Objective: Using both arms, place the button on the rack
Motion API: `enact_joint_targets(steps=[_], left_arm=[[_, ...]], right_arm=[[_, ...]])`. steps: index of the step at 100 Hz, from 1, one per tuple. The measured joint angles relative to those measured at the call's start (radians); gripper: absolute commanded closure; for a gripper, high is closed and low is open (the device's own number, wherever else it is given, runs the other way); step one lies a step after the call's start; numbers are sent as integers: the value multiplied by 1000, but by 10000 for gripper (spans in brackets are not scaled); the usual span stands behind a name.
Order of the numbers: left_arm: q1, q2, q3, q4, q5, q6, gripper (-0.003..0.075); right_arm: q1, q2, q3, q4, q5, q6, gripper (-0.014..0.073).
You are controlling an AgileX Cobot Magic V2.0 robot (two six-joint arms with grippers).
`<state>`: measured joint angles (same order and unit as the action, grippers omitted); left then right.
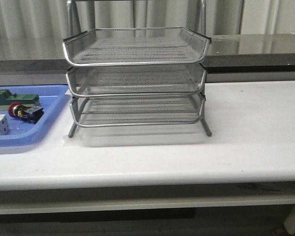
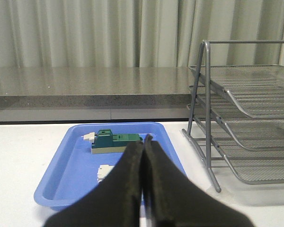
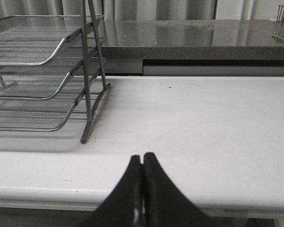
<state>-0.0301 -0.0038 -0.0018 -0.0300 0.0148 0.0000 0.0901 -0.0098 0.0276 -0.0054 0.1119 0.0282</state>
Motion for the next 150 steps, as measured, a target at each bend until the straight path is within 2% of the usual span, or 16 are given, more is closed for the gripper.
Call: enact_joint_targets(steps=[32,65,73,90,104,128,150], left_arm=[[0,0,0,0,0,0,741],[0,0,0,0,0,0,741],[0,0,0,0,0,0,741],[0,0,0,0,0,0,741],[0,0,0,0,0,0,741],[0,0,0,0,0,0,741],[0,0,0,0,0,0,741]], right_arm=[[0,0,0,5,0,6,654],[0,33,-85,271,59,44,654],[0,108,-155,321,121,44,654],[0,321,-333,337,293,44,654],[0,516,-480,342,360,44,654],[0,787,-636,436,378,44,654],[0,1000,-654,637,335,44,646]])
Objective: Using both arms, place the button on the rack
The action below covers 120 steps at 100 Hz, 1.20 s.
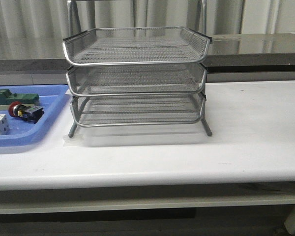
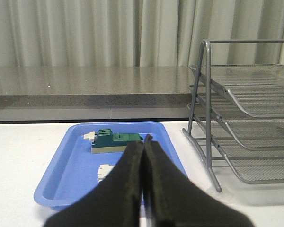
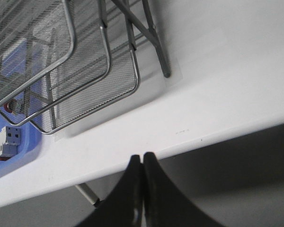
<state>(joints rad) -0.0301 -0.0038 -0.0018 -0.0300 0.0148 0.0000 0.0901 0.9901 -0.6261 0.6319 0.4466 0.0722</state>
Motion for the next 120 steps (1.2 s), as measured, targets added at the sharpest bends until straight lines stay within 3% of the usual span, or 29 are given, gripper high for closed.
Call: enact_joint_targets(steps=[14,26,33,68,97,108,120], left_arm=[[0,0,0,0,0,0,741],[0,0,0,0,0,0,741],[0,0,0,0,0,0,741],[0,0,0,0,0,0,741],[0,0,0,0,0,0,741],[0,0,0,0,0,0,741],[0,0,0,0,0,0,741]], right_arm=[[0,107,0,121,-28,-44,535],[0,172,0,216,-48,-115,325],[0,199,0,272,-55,-157,256],[0,339,-6,625,-110,-419,255],[0,528,-59,1101,-1,-843,255],[0,582,-81,1153,36,-952,255],[0,637,-105,1167,75,-979,255]])
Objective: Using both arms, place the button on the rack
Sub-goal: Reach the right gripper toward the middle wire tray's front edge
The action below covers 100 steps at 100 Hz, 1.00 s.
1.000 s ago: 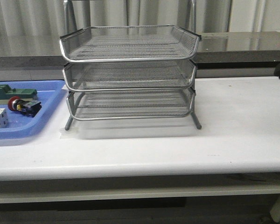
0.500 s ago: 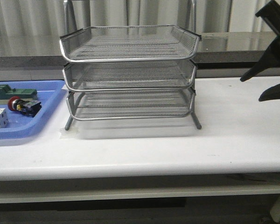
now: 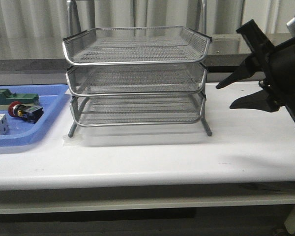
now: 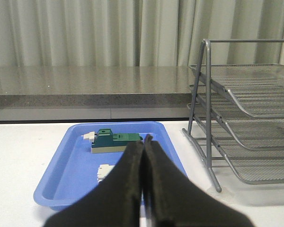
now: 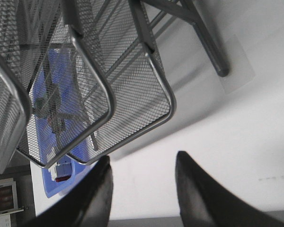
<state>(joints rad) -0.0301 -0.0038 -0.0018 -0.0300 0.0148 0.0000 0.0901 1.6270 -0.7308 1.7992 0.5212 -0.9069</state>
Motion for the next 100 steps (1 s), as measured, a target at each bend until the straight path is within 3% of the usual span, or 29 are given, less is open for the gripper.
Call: enact_joint_targets(steps=[100], left_arm=[[0,0,0,-2,0,0,741]], right_arm=[[0,245,-213,4,181,-12,255]])
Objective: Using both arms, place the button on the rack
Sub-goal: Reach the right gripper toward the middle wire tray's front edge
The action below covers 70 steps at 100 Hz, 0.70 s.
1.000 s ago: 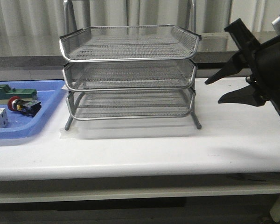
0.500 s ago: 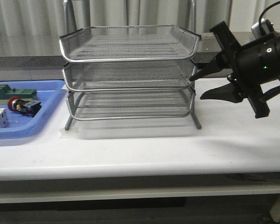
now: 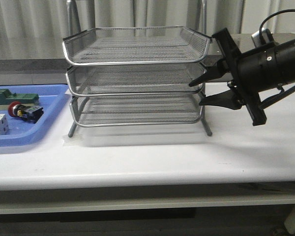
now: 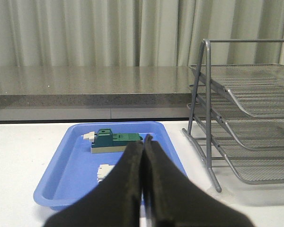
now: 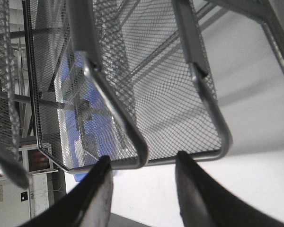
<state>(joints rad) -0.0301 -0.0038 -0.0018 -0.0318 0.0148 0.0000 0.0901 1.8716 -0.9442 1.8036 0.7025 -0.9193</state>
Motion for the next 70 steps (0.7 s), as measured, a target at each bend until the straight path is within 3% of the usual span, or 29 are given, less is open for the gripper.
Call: enact_joint_targets(steps=[70], left_arm=[[0,0,0,0,0,0,741]], right_arm=[[2,99,-77,0,77,-2,279]])
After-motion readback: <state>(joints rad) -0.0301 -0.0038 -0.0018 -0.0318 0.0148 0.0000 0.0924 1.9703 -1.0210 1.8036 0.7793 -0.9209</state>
